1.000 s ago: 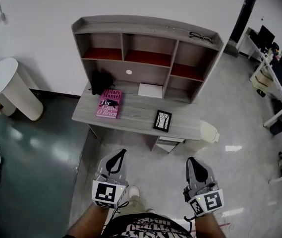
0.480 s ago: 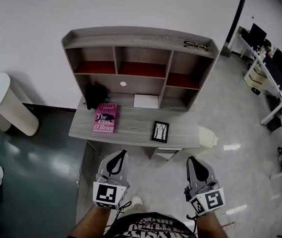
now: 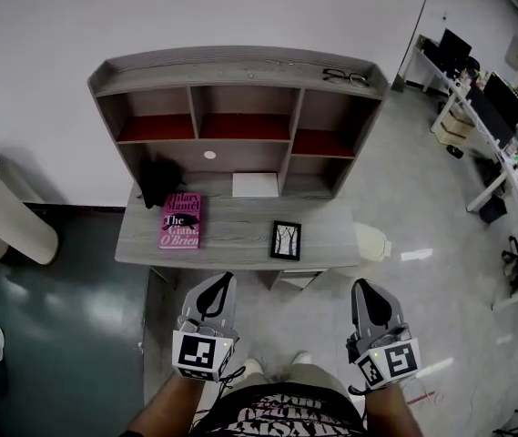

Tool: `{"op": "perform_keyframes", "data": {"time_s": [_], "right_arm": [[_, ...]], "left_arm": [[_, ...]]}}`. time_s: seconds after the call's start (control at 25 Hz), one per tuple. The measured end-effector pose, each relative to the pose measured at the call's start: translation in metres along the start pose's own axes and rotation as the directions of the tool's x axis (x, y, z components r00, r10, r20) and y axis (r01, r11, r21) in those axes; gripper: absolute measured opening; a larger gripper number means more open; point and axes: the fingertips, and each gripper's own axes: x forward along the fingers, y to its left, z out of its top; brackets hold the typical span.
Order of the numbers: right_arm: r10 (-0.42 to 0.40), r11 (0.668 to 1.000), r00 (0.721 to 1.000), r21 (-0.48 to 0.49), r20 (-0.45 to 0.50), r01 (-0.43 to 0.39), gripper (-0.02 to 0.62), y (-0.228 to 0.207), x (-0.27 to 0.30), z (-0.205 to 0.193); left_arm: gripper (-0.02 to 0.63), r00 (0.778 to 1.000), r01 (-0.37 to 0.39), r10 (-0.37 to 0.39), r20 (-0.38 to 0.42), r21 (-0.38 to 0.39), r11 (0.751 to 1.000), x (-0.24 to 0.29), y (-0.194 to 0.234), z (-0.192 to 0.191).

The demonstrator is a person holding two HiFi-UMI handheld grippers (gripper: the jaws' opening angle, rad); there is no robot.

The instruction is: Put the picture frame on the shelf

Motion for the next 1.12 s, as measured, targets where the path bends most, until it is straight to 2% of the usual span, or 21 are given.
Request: {"op": "perform_keyframes", "data": {"time_s": [0.16,0.52,0.84,1.12], "right_arm": [[-0.015,1.000,1.000,0.007,-0.003,0.015,0.028,-0.005,0.003,-0.001],[0.019,1.000,1.000,0.020,0.006,-0.019,0.028,-0.012,0.022,-0.002],[0.035,0.999,0.999,0.011,0.000,-0.035,0.028,-0.025,0.042,-0.004],[0.055,0.998,0.998,0.019,-0.029,-0.054,0.028,-0.037,0.058,-0.012]], "left_arm": [[0.002,1.000,0.007,-0.007,0.004,0.000,1.000,0.003,0.002,0.003],[0.002,1.000,-0.010,0.011,-0.025,0.012,1.000,0.016,0.009,-0.001],[0.002,1.000,-0.012,0.013,-0.016,0.025,1.000,0.037,0.008,0.014],[0.000,0.999,-0.011,0.011,-0.050,0.008,1.000,0.055,0.006,0.002]]}}
